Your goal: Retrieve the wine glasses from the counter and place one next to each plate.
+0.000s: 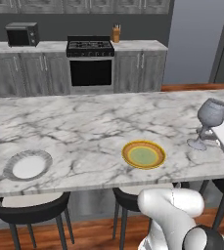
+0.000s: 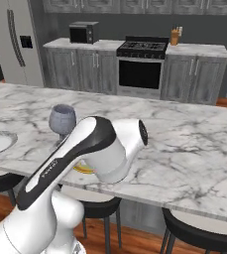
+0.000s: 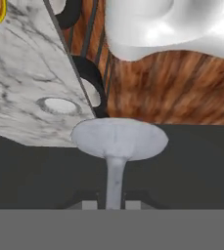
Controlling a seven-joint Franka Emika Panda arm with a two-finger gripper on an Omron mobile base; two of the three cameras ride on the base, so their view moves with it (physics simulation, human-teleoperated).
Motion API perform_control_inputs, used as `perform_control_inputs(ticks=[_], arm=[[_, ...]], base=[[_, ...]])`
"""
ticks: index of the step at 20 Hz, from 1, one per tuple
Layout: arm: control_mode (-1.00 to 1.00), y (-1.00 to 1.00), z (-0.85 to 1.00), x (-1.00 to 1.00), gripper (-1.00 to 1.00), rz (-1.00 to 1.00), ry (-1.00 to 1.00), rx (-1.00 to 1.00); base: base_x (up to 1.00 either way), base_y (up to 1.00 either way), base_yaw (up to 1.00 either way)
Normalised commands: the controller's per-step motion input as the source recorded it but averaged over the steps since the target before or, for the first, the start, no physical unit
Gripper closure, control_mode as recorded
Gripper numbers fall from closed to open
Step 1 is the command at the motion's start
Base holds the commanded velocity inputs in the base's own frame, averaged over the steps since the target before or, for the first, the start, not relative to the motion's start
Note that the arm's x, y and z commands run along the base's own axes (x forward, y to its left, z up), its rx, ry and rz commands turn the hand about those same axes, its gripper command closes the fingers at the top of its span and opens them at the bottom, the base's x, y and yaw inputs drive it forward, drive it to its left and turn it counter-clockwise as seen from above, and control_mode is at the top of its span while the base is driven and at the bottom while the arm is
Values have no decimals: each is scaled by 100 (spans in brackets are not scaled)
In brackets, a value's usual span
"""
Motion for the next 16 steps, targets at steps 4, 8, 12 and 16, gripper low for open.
perform_control_inputs(ticks=[4,8,12,16], arm=[[-100,-50,0,6,100,21,-18,-11],[-100,-51,-5,13,100,17,-12,-2],[-100,-21,-10,8,100,4,-10,-5],[-100,0,-11,11,100,-12,-3,-8]], base=[[0,0,0],[0,0,0],[0,0,0],[0,0,0]])
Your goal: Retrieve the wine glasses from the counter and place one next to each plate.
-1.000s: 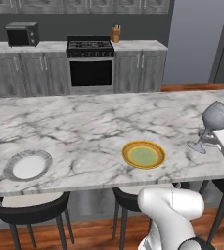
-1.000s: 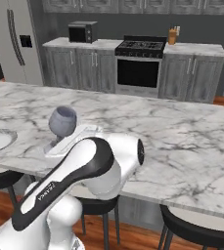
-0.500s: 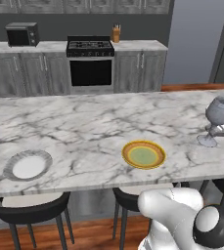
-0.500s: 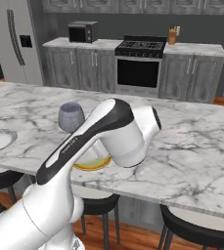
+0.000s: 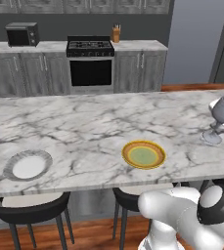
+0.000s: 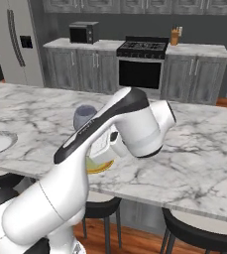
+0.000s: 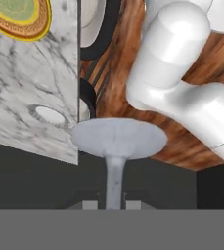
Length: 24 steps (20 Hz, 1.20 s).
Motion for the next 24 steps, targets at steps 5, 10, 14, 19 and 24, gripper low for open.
perform_control_inputs(ticks=[5,10,14,19,24], arm=[[-100,7,-30,21,100,-14,1,-3],[-100,11,-37,41,100,-17,3,-2],[-100,6,-29,46,100,-17,0,0],[-100,-3,-32,45,100,-6,0,0],[-100,-19,-32,31,100,0,0,0]], base=[[0,0,0],[0,0,0],[0,0,0],[0,0,0],[0,0,0]])
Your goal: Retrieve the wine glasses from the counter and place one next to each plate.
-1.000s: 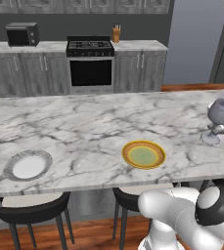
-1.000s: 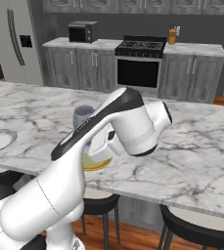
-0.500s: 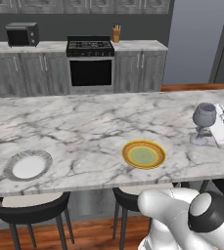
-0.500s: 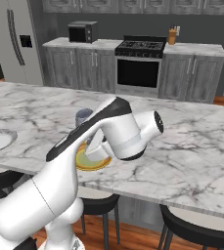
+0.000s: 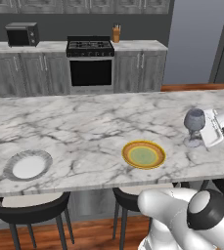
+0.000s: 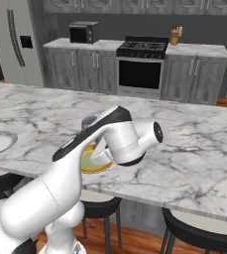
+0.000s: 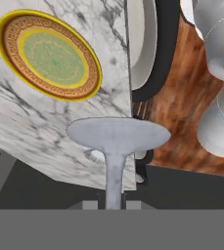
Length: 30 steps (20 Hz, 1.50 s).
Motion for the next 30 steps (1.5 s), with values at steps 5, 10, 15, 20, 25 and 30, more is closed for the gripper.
perform_control_inputs(ticks=[5,10,15,20,25,30], arm=[[-100,-1,-41,18,100,0,0,0],[-100,-11,-22,8,100,2,0,0],[-100,-27,-18,10,100,1,0,0],[-100,-12,-27,21,100,1,1,0],[-100,0,-24,33,100,0,4,4],[-100,0,-19,39,100,0,3,11]], base=[[0,0,0],[0,0,0],[0,0,0],[0,0,0],[0,0,0],[0,0,0]])
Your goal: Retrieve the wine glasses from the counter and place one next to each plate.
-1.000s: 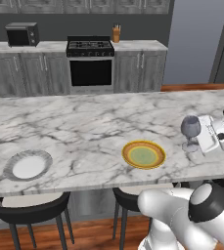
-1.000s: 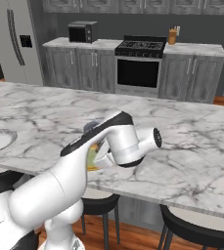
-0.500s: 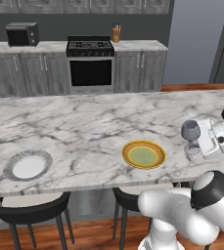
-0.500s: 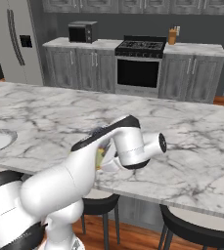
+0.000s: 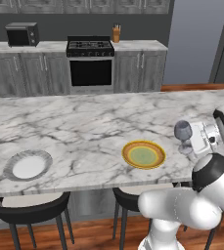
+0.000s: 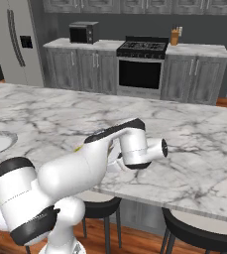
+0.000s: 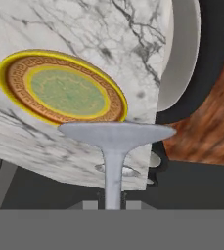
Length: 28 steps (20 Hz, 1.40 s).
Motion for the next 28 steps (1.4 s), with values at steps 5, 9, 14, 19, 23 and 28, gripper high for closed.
perform_control_inputs(ticks=[5,9,14,19,23,28], arm=[[-100,0,-16,31,100,0,0,13],[-100,0,-16,26,100,0,0,2],[-100,0,-17,18,100,0,0,0],[-100,0,-13,20,100,0,0,0],[-100,0,-9,13,100,2,0,0],[-100,0,-18,11,100,2,0,0]], base=[[0,0,0],[0,0,0],[0,0,0],[0,0,0],[0,0,0],[0,0,0]])
